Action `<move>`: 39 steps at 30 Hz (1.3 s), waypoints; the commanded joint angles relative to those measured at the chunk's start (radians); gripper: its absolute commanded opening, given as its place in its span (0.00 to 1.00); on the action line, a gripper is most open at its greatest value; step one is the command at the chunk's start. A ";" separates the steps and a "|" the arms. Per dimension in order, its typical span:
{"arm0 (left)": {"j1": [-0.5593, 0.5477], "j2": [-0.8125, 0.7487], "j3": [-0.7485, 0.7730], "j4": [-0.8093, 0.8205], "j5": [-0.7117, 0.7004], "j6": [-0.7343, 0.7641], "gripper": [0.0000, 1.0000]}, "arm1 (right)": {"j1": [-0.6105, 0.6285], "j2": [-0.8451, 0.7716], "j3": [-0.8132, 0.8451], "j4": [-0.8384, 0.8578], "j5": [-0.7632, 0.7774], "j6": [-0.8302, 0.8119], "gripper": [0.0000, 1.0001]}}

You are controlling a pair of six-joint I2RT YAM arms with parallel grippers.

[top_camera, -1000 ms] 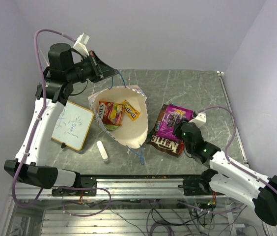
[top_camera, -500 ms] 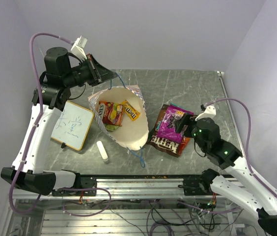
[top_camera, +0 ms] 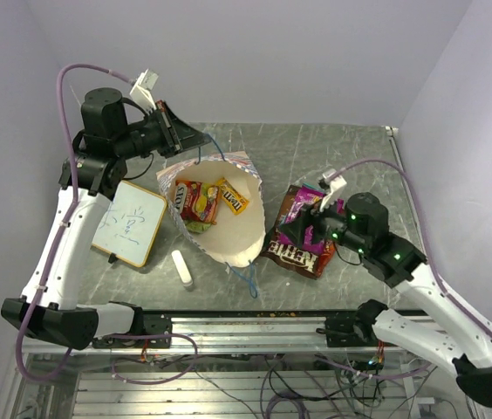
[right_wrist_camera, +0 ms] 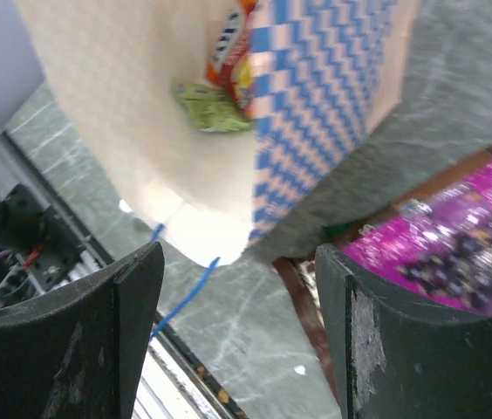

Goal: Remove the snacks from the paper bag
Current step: Place the snack at the center of the board, then take out the snack from the paper bag.

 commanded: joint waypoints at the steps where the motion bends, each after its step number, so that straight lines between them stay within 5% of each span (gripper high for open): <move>1: 0.005 0.012 -0.002 0.042 0.051 -0.012 0.07 | 0.102 0.091 0.007 0.237 -0.054 0.028 0.70; 6: 0.004 0.015 -0.014 0.081 0.061 -0.031 0.07 | 0.323 0.293 0.038 0.420 0.198 -0.033 0.71; 11: -0.001 0.019 0.004 0.068 0.063 0.006 0.07 | 0.358 0.536 0.098 0.514 0.410 0.017 0.62; 15: -0.009 0.030 0.002 0.074 0.068 0.024 0.07 | 0.349 0.702 0.146 0.570 0.429 -0.061 0.51; 25: -0.065 0.030 0.004 0.026 0.066 0.097 0.07 | 0.346 0.987 0.312 0.671 0.428 -0.111 0.47; 33: -0.089 0.066 0.091 -0.066 0.070 0.173 0.07 | 0.329 1.087 0.315 0.764 0.496 0.009 0.36; 39: -0.115 0.075 0.093 -0.080 0.090 0.199 0.07 | 0.325 1.140 0.297 0.853 0.584 0.065 0.44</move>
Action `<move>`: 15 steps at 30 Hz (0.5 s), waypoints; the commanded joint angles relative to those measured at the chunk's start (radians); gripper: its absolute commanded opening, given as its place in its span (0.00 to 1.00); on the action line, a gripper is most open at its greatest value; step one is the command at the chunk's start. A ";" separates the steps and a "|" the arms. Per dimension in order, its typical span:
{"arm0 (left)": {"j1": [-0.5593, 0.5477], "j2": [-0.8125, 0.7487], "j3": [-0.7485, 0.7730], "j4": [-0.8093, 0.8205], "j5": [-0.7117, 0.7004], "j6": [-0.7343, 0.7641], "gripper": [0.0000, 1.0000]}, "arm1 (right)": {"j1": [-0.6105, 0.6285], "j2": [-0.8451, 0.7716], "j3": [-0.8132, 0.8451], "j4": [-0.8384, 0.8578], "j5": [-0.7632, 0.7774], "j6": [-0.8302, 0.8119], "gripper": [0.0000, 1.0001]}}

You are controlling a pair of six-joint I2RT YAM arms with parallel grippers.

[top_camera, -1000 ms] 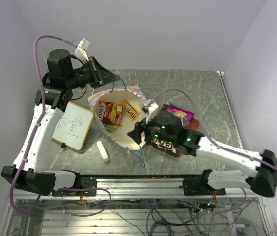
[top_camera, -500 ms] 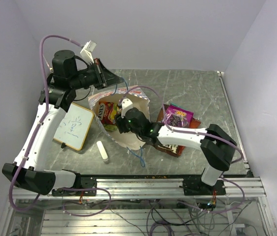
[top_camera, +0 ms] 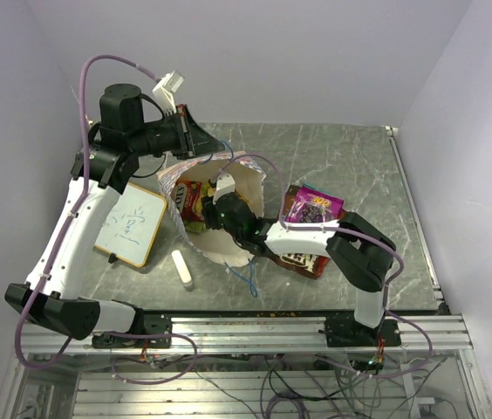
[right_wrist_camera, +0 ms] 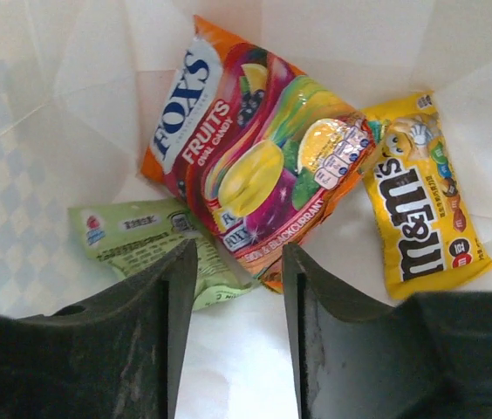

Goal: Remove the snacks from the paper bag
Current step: Take out the snack from the paper bag.

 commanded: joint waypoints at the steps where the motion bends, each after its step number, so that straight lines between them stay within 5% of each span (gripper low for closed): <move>1: -0.033 0.015 0.024 -0.019 0.050 0.035 0.07 | -0.012 0.043 0.011 0.080 0.097 0.063 0.47; 8: -0.074 0.040 0.071 -0.073 0.031 0.089 0.07 | -0.038 0.163 0.100 0.060 0.103 0.116 0.70; 15: -0.099 0.034 0.084 -0.099 0.012 0.119 0.07 | -0.058 0.239 0.151 0.085 0.057 0.122 0.77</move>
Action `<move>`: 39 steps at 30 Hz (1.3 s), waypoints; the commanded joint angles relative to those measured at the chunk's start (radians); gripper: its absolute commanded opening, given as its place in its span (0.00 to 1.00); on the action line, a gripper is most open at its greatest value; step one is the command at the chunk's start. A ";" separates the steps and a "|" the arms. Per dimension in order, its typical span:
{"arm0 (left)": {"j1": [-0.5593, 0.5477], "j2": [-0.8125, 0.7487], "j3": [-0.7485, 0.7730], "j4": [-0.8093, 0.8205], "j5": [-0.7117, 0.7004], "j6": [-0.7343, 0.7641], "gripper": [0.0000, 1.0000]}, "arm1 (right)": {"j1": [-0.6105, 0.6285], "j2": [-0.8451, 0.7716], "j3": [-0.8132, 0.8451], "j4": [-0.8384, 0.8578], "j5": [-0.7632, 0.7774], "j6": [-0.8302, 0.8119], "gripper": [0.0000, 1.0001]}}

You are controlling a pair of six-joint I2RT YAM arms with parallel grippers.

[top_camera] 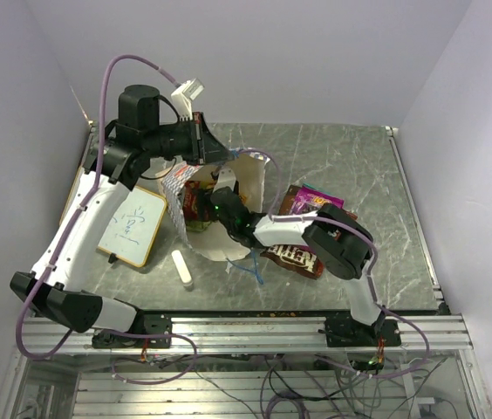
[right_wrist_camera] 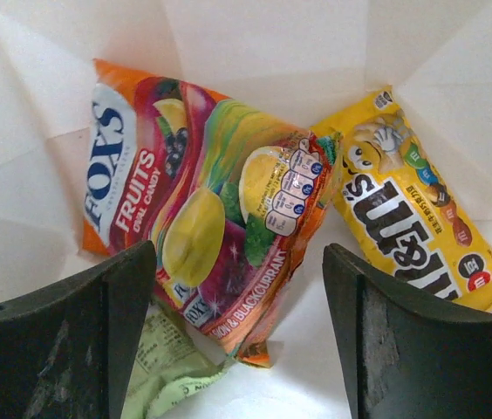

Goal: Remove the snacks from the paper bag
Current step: Take out the snack from the paper bag.

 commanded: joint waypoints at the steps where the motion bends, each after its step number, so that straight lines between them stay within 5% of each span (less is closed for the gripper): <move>1: -0.025 -0.012 0.054 -0.018 0.007 0.033 0.07 | -0.010 0.068 0.061 -0.002 -0.016 0.021 0.77; 6: -0.026 -0.014 0.067 -0.042 -0.008 0.051 0.07 | -0.019 0.102 0.098 0.026 -0.086 0.000 0.68; 13: -0.026 -0.008 0.094 -0.085 -0.059 0.074 0.07 | -0.021 0.076 0.111 0.015 -0.143 -0.072 0.26; 19: -0.025 -0.004 0.108 -0.100 -0.113 0.079 0.07 | -0.022 -0.021 0.039 0.040 -0.190 -0.161 0.01; 39: -0.013 -0.019 0.052 0.024 -0.262 -0.035 0.07 | -0.014 -0.547 -0.274 -0.147 -0.081 -0.328 0.00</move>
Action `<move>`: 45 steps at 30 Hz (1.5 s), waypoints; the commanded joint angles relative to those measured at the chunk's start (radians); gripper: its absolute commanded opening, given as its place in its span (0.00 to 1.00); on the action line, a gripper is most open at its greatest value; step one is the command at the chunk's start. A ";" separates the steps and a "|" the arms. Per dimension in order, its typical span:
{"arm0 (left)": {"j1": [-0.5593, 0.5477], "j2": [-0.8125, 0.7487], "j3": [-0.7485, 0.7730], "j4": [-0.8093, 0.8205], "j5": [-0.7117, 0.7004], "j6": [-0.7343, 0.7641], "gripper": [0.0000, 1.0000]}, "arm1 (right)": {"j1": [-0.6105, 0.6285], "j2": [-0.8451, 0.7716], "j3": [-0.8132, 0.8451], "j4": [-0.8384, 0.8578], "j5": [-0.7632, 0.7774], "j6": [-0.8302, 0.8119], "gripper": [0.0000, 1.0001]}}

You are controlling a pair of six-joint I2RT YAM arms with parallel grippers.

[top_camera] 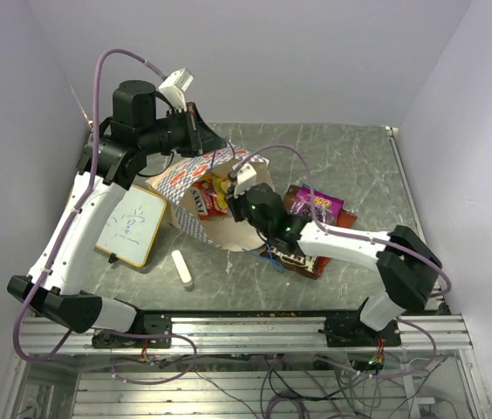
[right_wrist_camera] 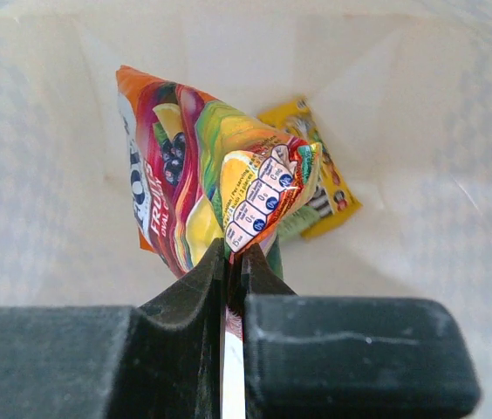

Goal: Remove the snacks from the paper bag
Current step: Take out the snack from the paper bag, then place the snack at the center of the board.

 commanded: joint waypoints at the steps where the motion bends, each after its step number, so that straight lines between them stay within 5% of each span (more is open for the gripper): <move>1: 0.000 -0.018 -0.029 0.089 -0.045 -0.051 0.07 | 0.003 -0.148 -0.065 -0.067 0.066 -0.039 0.00; 8: 0.001 0.000 -0.027 0.110 -0.073 -0.115 0.07 | 0.003 -0.451 -0.133 -0.247 0.047 -0.080 0.00; 15: 0.003 0.029 -0.019 0.106 -0.076 -0.143 0.07 | 0.004 -0.687 -0.029 -0.553 0.098 0.003 0.00; 21: 0.003 0.014 -0.051 0.130 -0.125 -0.175 0.07 | 0.004 -0.752 0.142 -0.853 0.290 0.163 0.00; 31: 0.003 -0.019 -0.065 0.084 -0.208 -0.153 0.07 | -0.011 -0.707 0.248 -1.030 0.627 0.297 0.00; 45: 0.003 -0.051 -0.095 0.100 -0.228 -0.179 0.07 | -0.576 -0.565 0.200 -0.875 -0.137 0.489 0.00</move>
